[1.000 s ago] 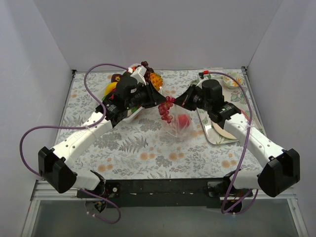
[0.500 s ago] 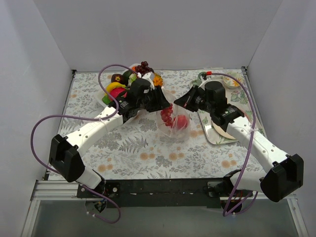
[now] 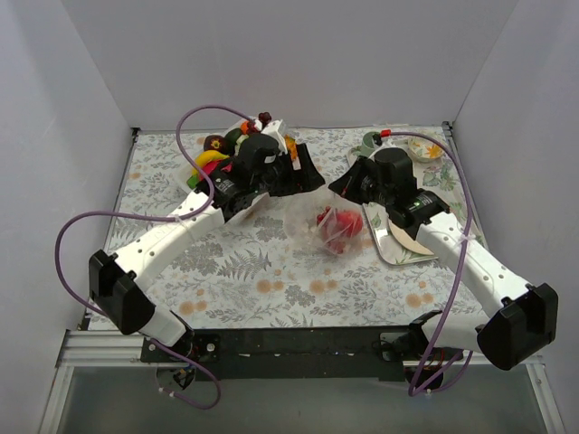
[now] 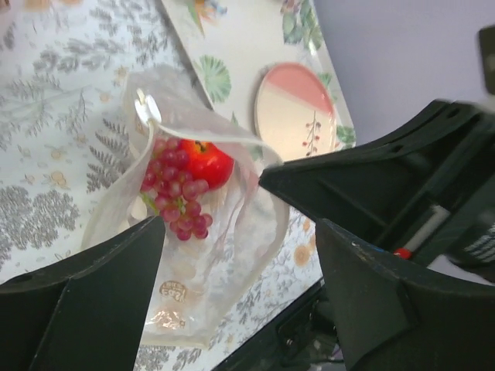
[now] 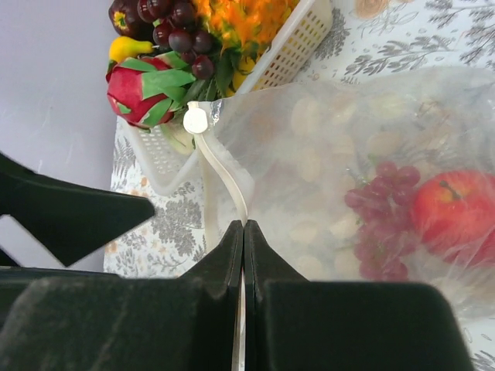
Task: Place the food in the zip-top bag and seal the zipper
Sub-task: Place the fake fruit in the zipper food storage bag.
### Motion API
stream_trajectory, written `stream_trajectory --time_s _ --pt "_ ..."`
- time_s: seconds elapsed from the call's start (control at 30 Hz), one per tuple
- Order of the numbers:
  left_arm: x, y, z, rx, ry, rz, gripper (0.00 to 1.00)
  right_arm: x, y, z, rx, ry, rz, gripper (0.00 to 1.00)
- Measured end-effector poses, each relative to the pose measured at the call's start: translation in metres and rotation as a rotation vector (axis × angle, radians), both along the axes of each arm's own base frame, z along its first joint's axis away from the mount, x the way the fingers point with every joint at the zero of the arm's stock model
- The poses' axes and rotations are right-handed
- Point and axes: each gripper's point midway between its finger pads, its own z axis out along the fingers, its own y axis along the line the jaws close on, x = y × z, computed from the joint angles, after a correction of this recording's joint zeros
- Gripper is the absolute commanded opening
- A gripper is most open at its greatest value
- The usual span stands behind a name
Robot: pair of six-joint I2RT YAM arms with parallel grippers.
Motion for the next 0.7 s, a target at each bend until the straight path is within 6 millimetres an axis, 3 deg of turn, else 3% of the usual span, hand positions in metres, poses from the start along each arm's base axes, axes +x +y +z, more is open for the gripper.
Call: stream_trajectory --time_s 0.17,0.3,0.37,0.5,0.7 --pt "0.025 0.019 0.066 0.008 -0.161 0.105 0.79 0.005 -0.007 0.013 -0.046 -0.040 -0.015 0.01" --pt "0.064 0.062 0.115 0.042 -0.298 0.269 0.92 0.007 -0.011 0.022 -0.075 -0.065 -0.023 0.01" --pt "0.089 0.086 0.122 0.091 -0.339 0.363 0.96 0.008 -0.012 0.024 -0.081 -0.074 -0.021 0.01" --pt "0.138 0.113 0.104 0.225 -0.363 0.485 0.98 0.007 -0.012 0.022 -0.094 -0.073 -0.015 0.01" --pt "0.202 0.115 0.037 0.421 -0.316 0.512 0.98 0.005 -0.013 0.019 -0.107 -0.065 -0.010 0.01"
